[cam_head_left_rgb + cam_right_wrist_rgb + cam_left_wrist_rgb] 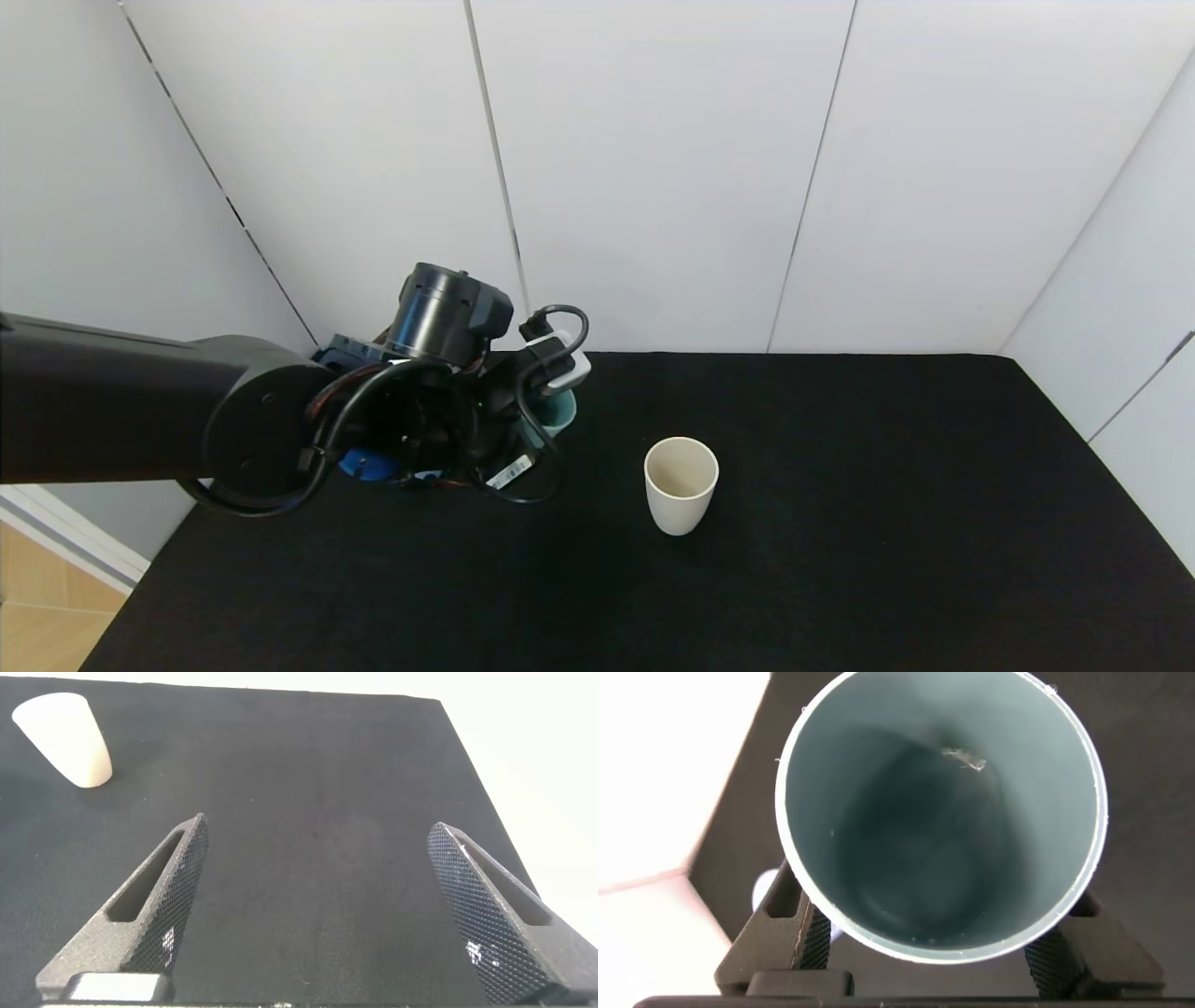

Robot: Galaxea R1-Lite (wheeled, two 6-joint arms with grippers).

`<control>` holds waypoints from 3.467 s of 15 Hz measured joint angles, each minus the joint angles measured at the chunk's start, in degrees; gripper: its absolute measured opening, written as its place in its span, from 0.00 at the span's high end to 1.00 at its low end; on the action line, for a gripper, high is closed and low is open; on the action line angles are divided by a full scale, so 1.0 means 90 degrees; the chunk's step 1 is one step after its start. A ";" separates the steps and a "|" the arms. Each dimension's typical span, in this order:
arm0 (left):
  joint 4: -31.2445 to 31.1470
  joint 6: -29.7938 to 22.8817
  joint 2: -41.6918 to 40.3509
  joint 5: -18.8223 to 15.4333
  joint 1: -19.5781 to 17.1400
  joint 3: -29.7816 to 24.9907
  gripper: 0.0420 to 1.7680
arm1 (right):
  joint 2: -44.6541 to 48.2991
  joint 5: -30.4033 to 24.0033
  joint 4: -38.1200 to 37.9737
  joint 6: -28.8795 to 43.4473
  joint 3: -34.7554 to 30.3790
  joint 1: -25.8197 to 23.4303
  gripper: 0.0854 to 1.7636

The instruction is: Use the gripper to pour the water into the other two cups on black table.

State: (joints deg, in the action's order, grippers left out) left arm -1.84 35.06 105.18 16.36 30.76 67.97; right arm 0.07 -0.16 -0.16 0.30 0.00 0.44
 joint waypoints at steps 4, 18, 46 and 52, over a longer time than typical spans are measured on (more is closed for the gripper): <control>-0.0088 0.0290 0.0398 0.0427 0.0462 0.0450 0.36 | 0.0000 0.0000 0.0003 0.0000 0.0000 0.0000 0.03; -0.0100 0.1875 0.1690 0.2102 0.1287 0.2060 0.36 | 0.0000 0.0003 0.0003 0.0000 0.0000 0.0003 0.03; -0.0041 0.5069 0.1941 0.3413 0.1632 0.2808 0.36 | 0.0000 0.0000 0.0000 -0.0004 0.0000 0.0003 0.03; -0.0073 0.4122 0.1795 0.3290 0.1593 0.2677 0.36 | 0.0000 0.0000 0.0003 -0.0001 0.0000 0.0000 0.03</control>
State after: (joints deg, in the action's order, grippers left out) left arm -2.50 72.16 121.33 45.97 45.09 92.06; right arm 0.07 -0.16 -0.13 0.29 0.00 0.44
